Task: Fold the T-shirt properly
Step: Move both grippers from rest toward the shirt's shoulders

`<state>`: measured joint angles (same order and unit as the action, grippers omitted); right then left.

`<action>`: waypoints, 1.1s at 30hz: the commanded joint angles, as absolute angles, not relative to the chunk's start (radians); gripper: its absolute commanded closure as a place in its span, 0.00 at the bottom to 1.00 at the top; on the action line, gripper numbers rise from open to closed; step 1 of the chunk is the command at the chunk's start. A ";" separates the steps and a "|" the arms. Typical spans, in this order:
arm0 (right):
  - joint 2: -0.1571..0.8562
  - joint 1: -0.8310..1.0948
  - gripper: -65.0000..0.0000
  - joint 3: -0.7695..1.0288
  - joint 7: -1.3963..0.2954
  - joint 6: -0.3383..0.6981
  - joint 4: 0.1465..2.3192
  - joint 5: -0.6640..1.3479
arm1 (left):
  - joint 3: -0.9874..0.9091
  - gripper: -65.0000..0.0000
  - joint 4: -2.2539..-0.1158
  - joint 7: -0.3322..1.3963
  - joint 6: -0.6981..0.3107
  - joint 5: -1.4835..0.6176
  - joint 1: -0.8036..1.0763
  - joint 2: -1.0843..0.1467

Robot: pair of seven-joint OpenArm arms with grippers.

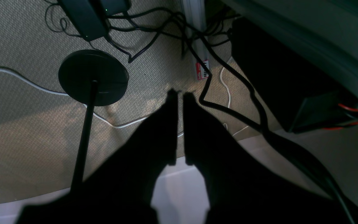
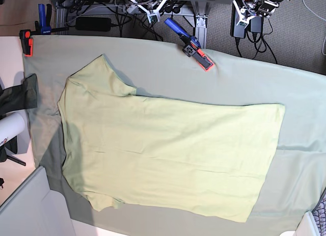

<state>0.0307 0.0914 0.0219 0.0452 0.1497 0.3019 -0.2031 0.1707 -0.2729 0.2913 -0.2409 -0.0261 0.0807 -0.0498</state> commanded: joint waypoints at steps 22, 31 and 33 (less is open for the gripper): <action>0.039 0.100 1.00 0.024 0.052 0.160 0.308 -0.203 | 0.170 0.96 -0.281 0.272 -0.258 -0.025 0.084 -0.050; 0.040 0.119 1.00 0.024 0.053 0.160 0.314 -0.202 | 0.170 0.96 -0.283 0.201 -0.258 -0.025 0.102 -0.051; 0.043 0.135 1.00 0.024 0.053 0.160 0.322 -0.203 | 0.170 0.96 -0.284 0.160 -0.258 -0.025 0.120 -0.053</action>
<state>0.0364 0.1280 0.0219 0.0467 0.1509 0.3183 -0.2031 0.1707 -0.2817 0.1596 -0.2436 -0.0257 0.1120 -0.0505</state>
